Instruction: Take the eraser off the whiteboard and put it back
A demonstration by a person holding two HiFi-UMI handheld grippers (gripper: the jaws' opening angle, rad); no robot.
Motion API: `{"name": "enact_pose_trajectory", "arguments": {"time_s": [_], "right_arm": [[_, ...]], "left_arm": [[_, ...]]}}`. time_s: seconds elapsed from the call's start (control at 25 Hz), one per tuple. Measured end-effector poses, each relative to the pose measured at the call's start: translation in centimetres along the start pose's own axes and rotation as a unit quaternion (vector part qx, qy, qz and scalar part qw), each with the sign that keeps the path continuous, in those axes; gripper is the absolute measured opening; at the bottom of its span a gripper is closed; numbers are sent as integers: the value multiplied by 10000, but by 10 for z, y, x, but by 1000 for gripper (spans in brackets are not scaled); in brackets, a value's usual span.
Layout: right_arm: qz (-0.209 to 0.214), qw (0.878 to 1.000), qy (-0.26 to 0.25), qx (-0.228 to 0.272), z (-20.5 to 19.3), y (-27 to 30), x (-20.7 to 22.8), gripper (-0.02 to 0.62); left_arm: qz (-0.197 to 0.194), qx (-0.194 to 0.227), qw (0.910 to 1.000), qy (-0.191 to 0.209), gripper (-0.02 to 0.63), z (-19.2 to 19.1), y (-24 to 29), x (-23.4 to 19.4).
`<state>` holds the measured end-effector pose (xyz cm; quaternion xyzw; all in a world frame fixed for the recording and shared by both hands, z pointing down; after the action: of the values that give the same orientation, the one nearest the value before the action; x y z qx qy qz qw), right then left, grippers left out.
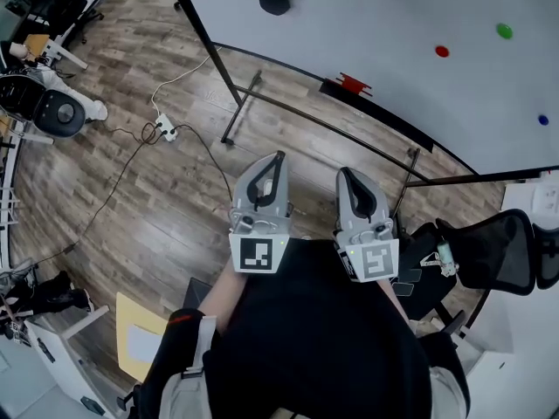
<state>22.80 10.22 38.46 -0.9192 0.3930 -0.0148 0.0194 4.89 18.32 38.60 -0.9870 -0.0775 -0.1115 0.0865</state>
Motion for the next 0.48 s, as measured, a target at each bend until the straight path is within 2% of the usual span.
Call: {"name": "enact_pose_trajectory", "arguments": {"time_s": [0.48], "right_arm": [[-533,9984,-117,-142,-1,85,0,2]], "left_arm": [[-444,137,9989,-115,2,-24,64,-81]]}}
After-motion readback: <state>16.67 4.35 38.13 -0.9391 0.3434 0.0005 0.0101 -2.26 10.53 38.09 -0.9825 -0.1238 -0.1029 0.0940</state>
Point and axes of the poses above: the fingertips, and each gripper's own axes: y forward along the fingers, x to its right, z out of its top, the point moved 10 cm from there along -y, backward along the fingers, and after that the axes turned 13 degrees about -z, right-handed, at the moved point
